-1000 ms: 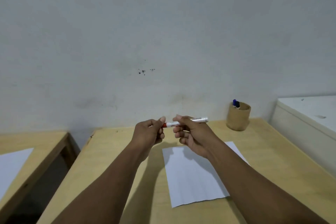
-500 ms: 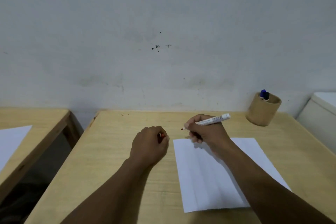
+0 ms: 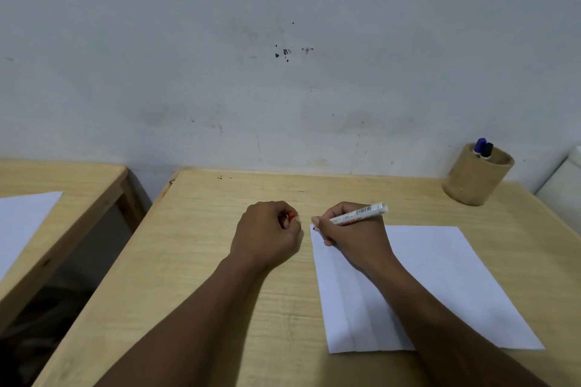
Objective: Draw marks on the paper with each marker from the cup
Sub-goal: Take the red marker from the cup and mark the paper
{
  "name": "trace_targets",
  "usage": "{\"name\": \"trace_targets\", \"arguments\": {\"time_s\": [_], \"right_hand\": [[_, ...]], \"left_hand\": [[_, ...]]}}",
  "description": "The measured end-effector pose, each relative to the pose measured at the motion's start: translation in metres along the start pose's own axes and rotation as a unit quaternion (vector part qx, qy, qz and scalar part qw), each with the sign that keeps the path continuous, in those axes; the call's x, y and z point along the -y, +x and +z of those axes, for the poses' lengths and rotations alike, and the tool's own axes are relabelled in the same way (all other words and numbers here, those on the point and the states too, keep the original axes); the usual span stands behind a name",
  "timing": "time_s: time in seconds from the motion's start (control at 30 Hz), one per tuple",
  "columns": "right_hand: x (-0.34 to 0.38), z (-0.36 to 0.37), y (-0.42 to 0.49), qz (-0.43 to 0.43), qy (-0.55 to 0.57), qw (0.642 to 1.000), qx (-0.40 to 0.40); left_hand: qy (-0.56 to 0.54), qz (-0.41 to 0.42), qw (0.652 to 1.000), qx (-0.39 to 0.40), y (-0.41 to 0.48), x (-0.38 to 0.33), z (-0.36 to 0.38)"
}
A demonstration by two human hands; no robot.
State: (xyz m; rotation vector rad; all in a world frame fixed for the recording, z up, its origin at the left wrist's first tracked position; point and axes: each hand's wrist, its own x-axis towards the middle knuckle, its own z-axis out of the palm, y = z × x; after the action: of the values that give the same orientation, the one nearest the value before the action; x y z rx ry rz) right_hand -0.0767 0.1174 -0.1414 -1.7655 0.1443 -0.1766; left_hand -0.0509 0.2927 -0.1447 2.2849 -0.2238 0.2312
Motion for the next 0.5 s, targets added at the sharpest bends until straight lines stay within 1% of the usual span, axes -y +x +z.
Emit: {"name": "trace_targets", "arguments": {"time_s": [0.2, 0.3, 0.5], "right_hand": [[-0.0003, 0.0024, -0.0003, -0.003, -0.001, 1.0, 0.001], [-0.0022, 0.0014, 0.0013, -0.007, 0.011, 1.0, 0.015], [0.0048, -0.0019, 0.0018, 0.014, 0.044, 0.999, 0.01]], "left_hand": [[-0.001, -0.001, 1.0, 0.009, -0.0003, 0.0004, -0.0022], [-0.001, -0.004, 1.0, 0.009, 0.0001, 0.0009, -0.0022], [0.005, -0.005, 1.0, 0.004, 0.0012, 0.0013, -0.0009]]}}
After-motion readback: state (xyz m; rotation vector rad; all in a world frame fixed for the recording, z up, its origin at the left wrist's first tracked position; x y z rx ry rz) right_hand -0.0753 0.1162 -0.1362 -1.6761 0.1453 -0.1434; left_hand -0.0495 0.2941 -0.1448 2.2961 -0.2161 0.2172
